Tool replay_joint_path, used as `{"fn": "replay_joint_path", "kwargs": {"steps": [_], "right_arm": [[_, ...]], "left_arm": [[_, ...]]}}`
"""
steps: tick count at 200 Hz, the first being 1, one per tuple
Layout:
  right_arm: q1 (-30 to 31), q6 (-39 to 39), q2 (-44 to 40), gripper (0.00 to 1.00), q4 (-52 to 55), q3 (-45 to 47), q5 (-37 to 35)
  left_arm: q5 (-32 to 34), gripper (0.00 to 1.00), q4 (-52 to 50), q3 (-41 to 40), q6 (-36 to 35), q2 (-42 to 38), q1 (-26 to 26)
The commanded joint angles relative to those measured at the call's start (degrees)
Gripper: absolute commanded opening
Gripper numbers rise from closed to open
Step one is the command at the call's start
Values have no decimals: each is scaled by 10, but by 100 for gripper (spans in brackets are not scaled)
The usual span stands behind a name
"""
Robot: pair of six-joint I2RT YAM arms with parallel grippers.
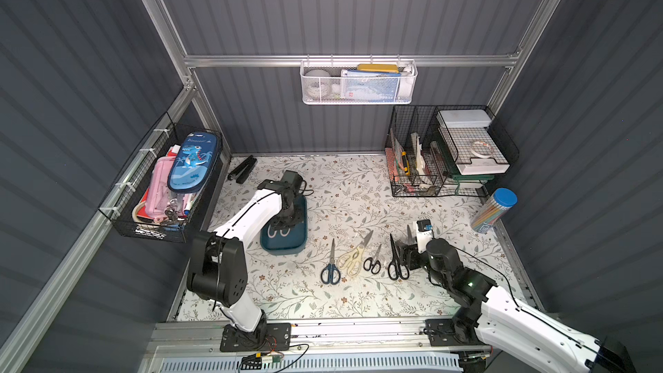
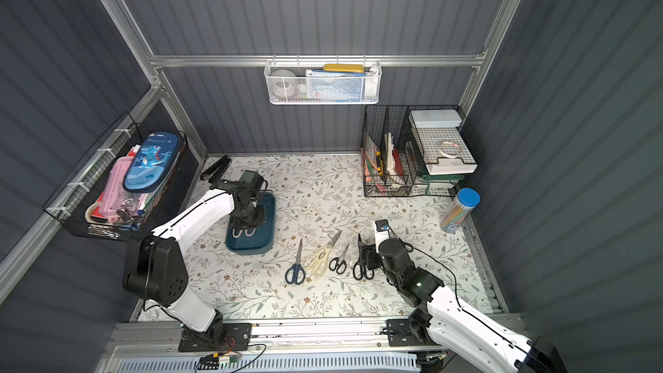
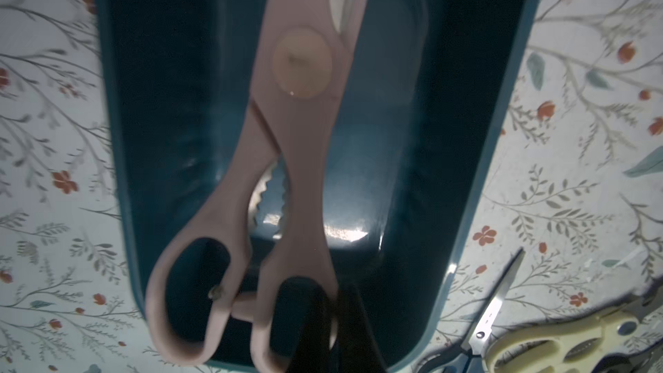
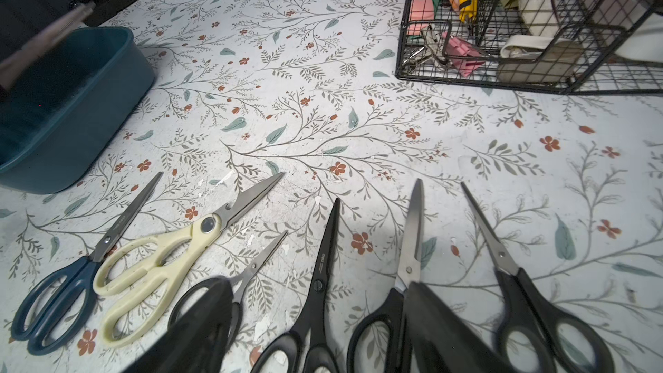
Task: Put the scissors into the storage box
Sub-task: Place the scissors in the storage box.
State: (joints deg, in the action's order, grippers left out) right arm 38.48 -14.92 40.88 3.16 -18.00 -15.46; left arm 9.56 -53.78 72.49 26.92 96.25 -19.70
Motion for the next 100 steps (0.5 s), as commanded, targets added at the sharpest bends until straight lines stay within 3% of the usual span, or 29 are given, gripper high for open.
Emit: {"fn": "replay_joint_path", "kwargs": {"steps": [1,57,100], "right_arm": [[4,4,-1,80,-1,-6,-11],[12,6,7,80,-2,-9,-21],[19,11,15,80,-7,-10,-22]], "left_arm": [[-30,0,34,-17,-5,21,-2],[-59,0,88,-45,-16,67,-6],[-56,0,113,-53,-9,74,-60]]}}
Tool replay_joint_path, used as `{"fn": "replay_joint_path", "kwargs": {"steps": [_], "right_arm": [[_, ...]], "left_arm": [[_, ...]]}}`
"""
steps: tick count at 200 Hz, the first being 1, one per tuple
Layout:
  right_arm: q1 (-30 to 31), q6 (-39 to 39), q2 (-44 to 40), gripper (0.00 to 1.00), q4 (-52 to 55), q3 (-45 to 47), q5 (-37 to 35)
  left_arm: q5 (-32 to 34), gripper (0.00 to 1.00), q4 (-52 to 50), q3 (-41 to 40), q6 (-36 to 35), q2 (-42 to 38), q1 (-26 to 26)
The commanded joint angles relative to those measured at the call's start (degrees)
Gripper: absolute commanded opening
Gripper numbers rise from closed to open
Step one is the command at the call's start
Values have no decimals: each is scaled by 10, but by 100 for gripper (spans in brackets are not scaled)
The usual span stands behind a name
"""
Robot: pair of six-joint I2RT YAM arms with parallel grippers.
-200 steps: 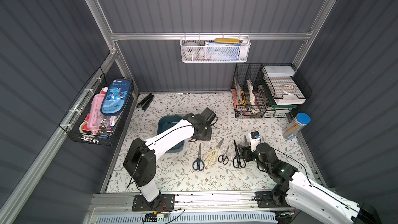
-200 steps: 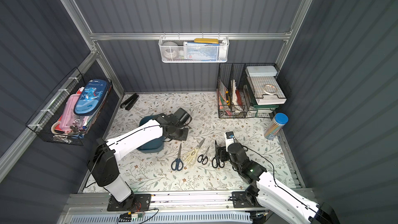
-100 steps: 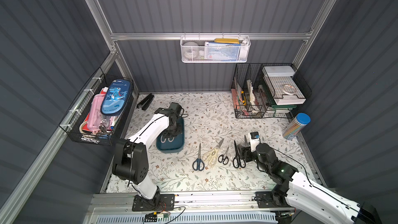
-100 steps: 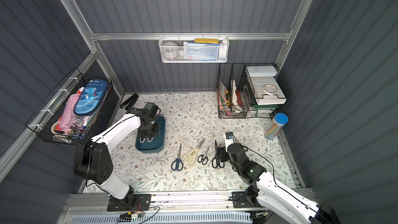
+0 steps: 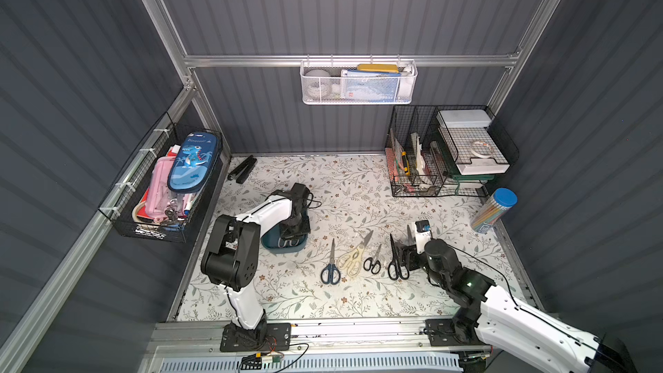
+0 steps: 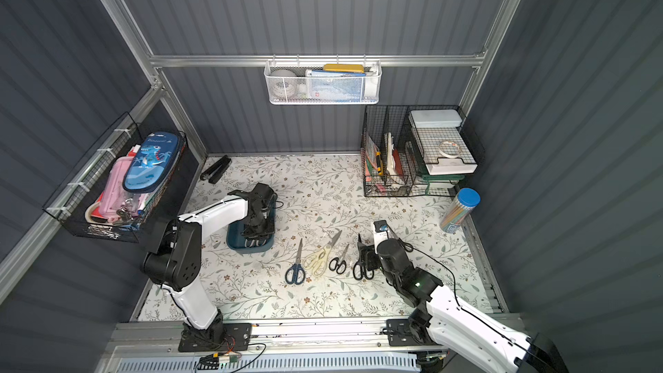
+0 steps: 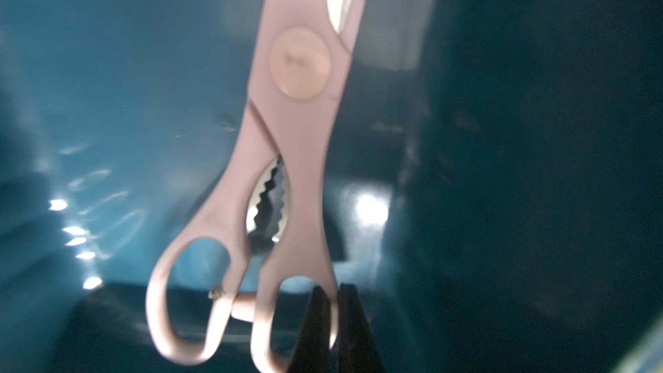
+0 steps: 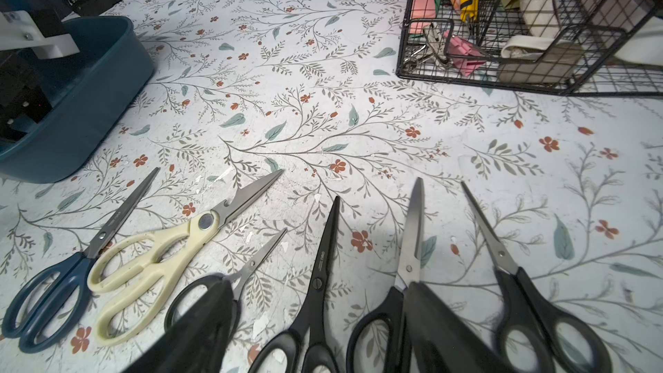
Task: Put the scissors into the storage box
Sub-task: Place the scissors in the storage box, then pick up the scissors from the center of the board.
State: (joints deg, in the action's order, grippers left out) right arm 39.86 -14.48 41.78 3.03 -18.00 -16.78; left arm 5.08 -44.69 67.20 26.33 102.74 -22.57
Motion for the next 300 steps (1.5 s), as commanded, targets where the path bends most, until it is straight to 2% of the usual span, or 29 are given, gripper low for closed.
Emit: {"fn": "replay_joint_path", "kwargs": {"steps": [1,31,92,96,103,106,125,138,169,184,195,218,234,251,263,300], "right_arm": [[6,7,6,80,-6,-10,-10],[11,9,19,80,-8,-14,-11],[20,12,15,80,-8,-13,-15],[20,13,14,80,-9,-13,-15],[21,13,13,80,-9,-12,-14],[21,14,13,80,-10,-13,-14],[24,15,13,80,-9,-12,-14],[26,16,12,80,-9,-12,-14],[28,21,9,81,-14,-10,-4],[29,22,10,81,-14,-10,-1],[29,23,12,81,-14,-11,-1],[29,24,16,81,-16,-12,2],[29,27,24,81,-23,-12,7],[29,26,39,81,-21,-18,3],[30,25,46,81,-18,-23,1],[33,25,54,81,-17,-26,-6]], "left_arm": [[-12,0,22,0,-3,9,-32],[-15,0,31,-13,14,-2,-51],[6,0,30,-6,42,-12,-49],[4,7,31,-4,42,-10,-49],[2,30,30,-1,43,-7,-49],[3,35,29,1,43,-6,-48],[28,53,30,5,48,-24,-49],[49,59,35,11,47,-55,-51],[117,58,26,34,39,-137,-95],[134,50,-15,53,52,-150,-125],[136,47,-44,60,64,-152,-156],[79,44,-74,45,98,-150,-216],[43,41,-58,-12,122,-156,-248],[-3,38,-21,-69,135,-177,-255],[-11,37,-2,-96,140,-193,-262],[-29,34,6,-113,135,-163,-262]]}}
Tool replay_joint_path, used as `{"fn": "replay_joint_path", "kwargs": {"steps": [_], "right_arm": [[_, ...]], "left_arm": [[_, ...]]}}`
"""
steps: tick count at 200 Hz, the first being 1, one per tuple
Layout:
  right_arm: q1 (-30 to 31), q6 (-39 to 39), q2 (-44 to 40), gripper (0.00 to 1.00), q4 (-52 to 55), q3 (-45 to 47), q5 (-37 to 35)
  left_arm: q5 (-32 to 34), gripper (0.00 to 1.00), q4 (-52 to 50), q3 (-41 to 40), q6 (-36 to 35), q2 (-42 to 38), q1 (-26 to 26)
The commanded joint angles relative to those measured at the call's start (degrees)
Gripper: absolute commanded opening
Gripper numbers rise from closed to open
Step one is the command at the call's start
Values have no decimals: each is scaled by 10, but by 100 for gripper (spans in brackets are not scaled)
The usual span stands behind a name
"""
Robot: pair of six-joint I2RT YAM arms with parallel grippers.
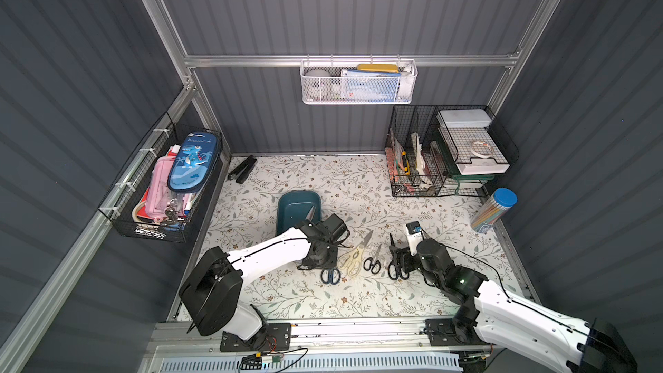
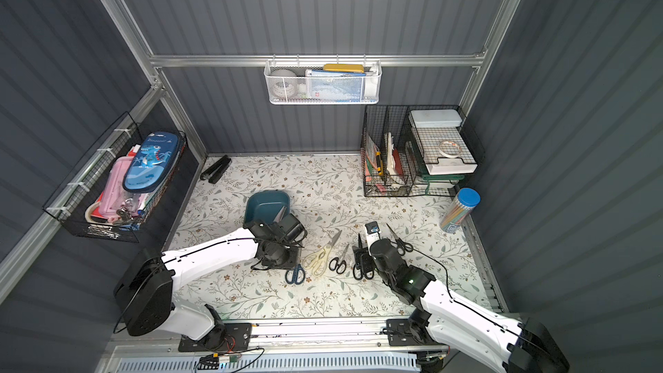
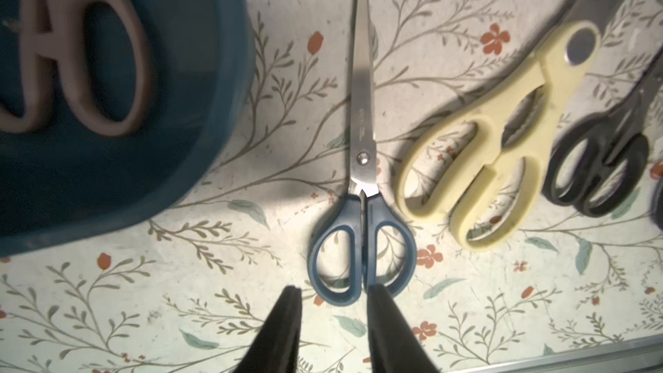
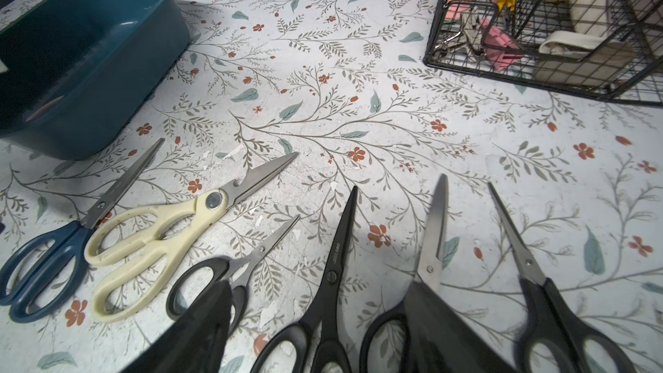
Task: Put the scissors into the storage box
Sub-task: Pick up the scissors from the center of the board.
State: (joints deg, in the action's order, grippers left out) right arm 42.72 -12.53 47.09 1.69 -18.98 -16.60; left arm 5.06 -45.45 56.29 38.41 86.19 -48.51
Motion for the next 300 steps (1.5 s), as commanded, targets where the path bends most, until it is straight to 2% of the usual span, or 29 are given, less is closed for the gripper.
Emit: {"fn": "replay_joint_path", "kwargs": {"steps": [1,35,90,150,173,189,208,238,300], "right_arm": [[4,6,1,81,-4,-16,-7],[5,6,-5,81,-2,-15,-13],[6,5,-12,81,-1,-11,-12],[8,7,-7,81,-3,-13,-9],[9,6,-3,81,-3,-14,-9],[9,7,-2,81,-3,-15,-10],[10,8,-2,81,-4,-15,-8],[11,8,1,81,-5,-16,-7],[12,7,-2,81,-4,-15,-14]], "left_arm": [[-28,34,15,-5,15,3,-3],[-18,34,30,-51,51,6,-2],[-32,33,72,-88,50,40,-2],[-7,33,87,-87,34,81,-3],[-8,29,97,-93,34,86,-2],[-11,17,99,-92,31,91,-2],[-8,16,97,-90,27,95,-3],[-9,0,94,-87,22,94,-2],[11,0,44,-22,-14,69,-3]]}}
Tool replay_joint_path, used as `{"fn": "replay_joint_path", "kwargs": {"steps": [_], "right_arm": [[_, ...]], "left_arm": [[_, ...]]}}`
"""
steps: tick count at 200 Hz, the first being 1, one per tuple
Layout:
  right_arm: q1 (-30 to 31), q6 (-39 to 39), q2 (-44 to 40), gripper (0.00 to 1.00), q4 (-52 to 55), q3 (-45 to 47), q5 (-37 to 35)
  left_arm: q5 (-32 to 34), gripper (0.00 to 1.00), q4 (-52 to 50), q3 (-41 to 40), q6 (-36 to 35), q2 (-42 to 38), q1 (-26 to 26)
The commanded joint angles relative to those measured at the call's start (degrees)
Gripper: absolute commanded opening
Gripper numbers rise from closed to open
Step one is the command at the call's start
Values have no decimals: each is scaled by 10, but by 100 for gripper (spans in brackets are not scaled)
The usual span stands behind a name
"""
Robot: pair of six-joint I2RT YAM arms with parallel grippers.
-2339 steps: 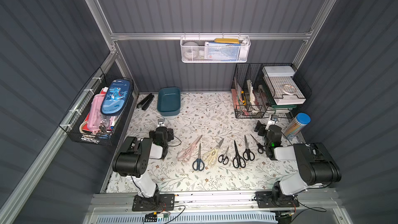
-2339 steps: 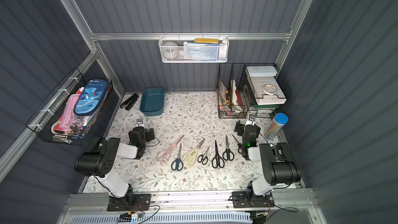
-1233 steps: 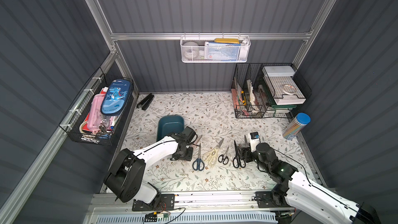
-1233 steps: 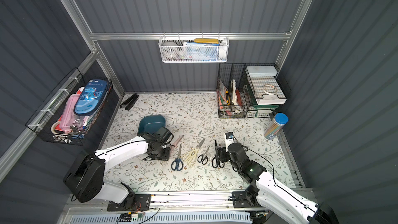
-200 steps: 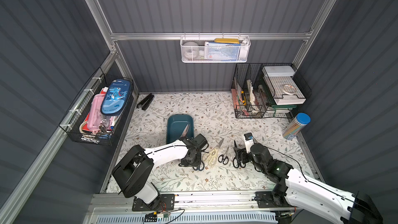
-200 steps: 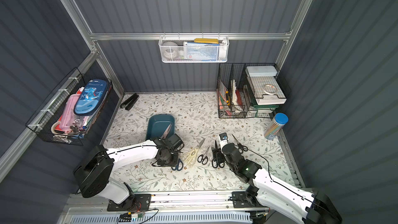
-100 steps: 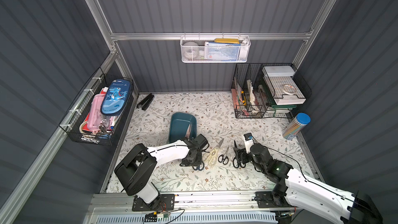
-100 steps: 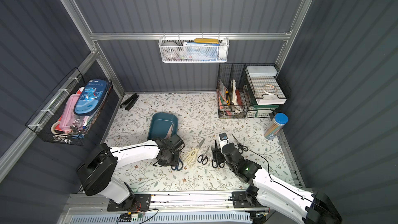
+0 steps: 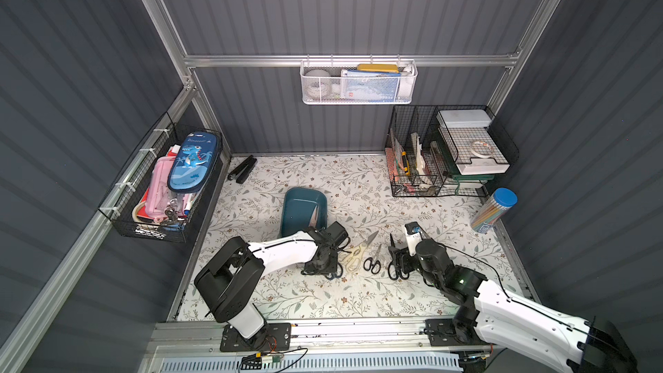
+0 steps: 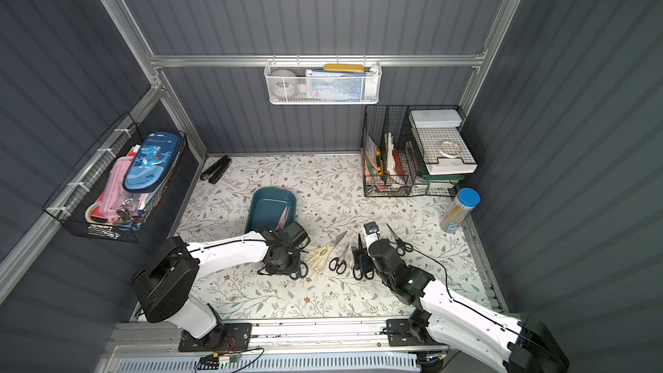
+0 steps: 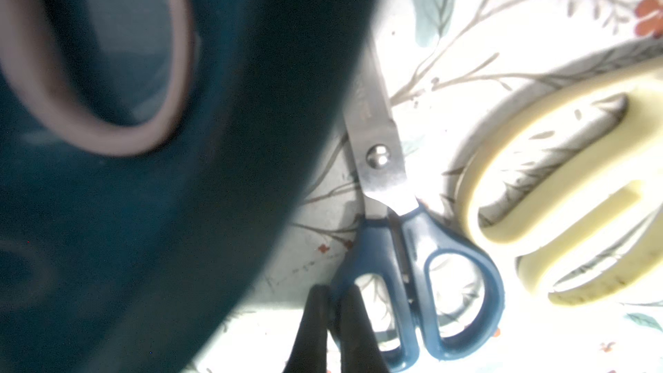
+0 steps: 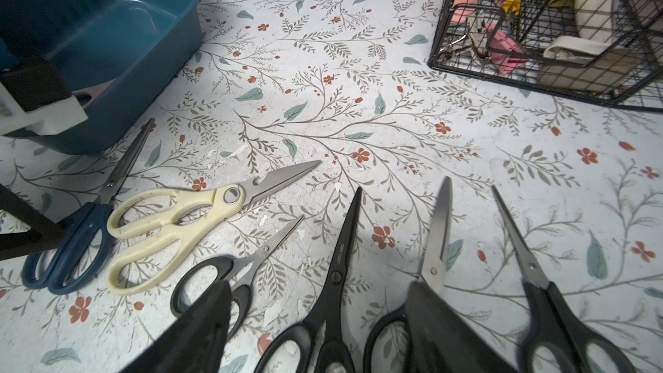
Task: Put the scissors into the storage box
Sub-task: Pick up the scissors from the center of the board, then place the scissors in the storage box.
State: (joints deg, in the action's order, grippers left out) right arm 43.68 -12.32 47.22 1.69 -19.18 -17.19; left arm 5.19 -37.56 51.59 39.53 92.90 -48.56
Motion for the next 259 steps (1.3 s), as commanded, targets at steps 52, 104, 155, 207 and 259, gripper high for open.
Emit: {"fn": "replay_joint_path", "kwargs": {"steps": [52,104,155,207,259], "right_arm": [[6,6,-2,81,-5,-13,-10],[8,6,-1,82,-7,-13,-18],[11,8,1,82,-7,-14,-24],[14,8,-1,82,-6,-13,-23],[15,9,2,82,-7,-14,-27]], "left_arm": [[35,0,-105,129,-50,-62,-4],[32,0,-175,212,-122,-89,71],[37,0,-188,192,-300,-82,223],[28,0,-171,186,-383,-5,276],[38,0,-143,180,-409,55,292]]}}
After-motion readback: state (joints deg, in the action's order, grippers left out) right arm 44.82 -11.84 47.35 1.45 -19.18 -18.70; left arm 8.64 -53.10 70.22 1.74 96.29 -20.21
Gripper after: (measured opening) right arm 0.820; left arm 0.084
